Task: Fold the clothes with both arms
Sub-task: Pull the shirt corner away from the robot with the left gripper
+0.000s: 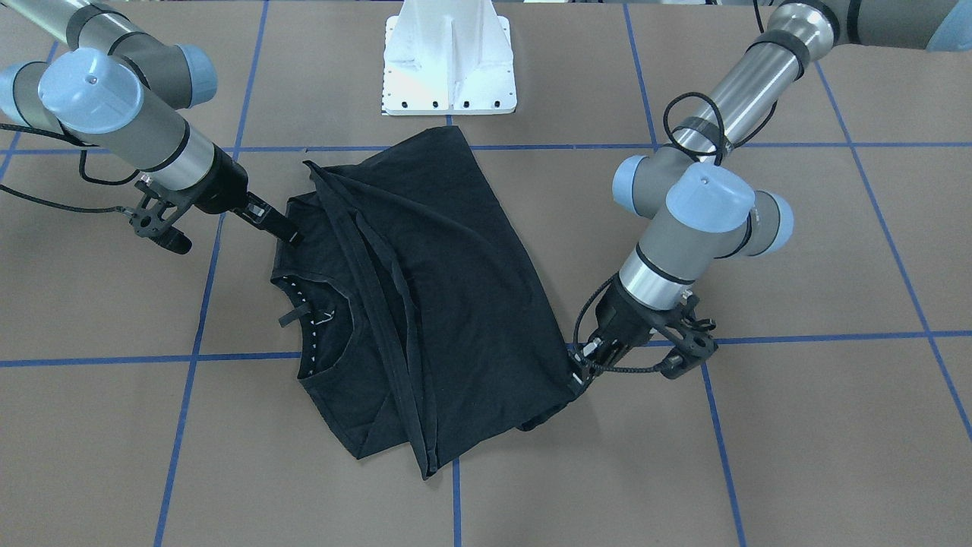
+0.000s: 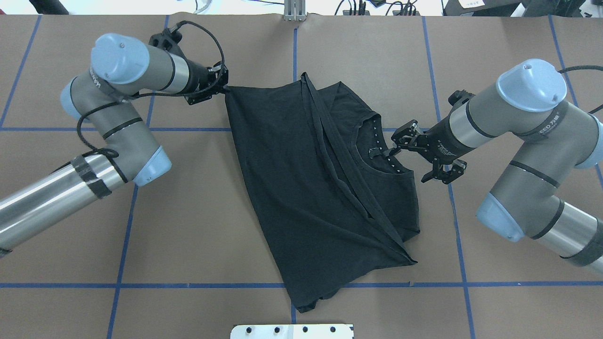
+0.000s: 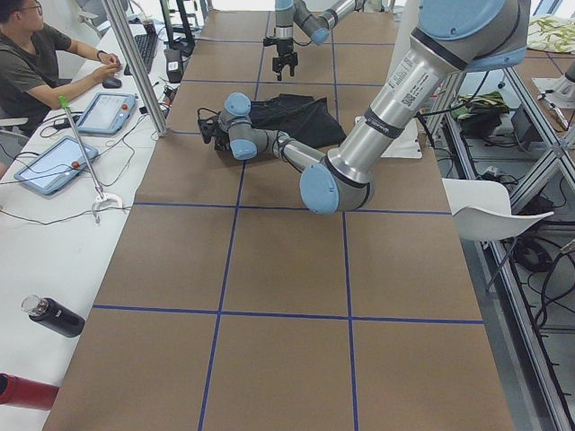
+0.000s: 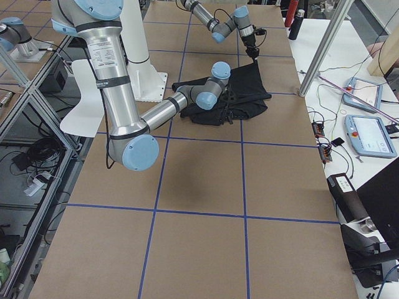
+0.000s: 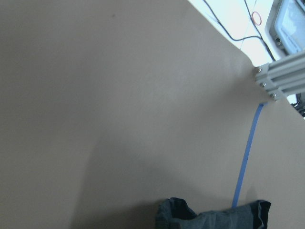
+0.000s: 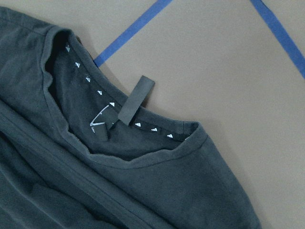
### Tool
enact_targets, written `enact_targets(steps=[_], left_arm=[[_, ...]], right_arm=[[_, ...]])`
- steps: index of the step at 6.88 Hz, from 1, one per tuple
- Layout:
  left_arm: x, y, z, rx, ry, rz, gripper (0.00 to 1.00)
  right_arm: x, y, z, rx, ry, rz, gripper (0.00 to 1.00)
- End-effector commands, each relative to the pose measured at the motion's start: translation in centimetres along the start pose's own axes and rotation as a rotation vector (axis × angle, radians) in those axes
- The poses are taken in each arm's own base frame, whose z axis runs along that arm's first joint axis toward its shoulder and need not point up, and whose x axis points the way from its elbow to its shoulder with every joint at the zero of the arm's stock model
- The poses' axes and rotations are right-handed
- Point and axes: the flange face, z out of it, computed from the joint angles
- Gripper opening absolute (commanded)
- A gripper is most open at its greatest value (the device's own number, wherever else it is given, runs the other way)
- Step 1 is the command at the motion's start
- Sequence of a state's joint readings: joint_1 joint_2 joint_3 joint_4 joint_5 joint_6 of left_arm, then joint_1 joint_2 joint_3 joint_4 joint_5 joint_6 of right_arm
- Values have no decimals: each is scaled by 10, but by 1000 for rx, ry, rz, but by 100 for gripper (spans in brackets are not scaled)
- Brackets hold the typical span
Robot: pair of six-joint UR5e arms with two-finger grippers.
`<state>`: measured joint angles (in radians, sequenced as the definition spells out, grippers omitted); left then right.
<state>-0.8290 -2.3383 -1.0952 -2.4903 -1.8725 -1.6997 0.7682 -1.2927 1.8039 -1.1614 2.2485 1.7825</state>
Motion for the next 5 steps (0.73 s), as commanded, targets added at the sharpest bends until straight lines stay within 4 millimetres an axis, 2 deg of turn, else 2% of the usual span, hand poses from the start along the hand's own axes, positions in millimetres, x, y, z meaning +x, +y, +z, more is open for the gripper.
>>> enact_targets(steps=[1,3,4,5], left_arm=[[36,-27,38,77,25,44,0],[38,-39,59,134,24,79,0],[42,-40,60,142,27,95,0],[42,-41,62,143,20,103,7]], right_arm=[[-1,3,2,-3,1,-5,100],[-6,7,2,-1,-7,-13,100],[-7,11,4,-6,-9,-20,100],[-10,15,4,4,-19,-30,100]])
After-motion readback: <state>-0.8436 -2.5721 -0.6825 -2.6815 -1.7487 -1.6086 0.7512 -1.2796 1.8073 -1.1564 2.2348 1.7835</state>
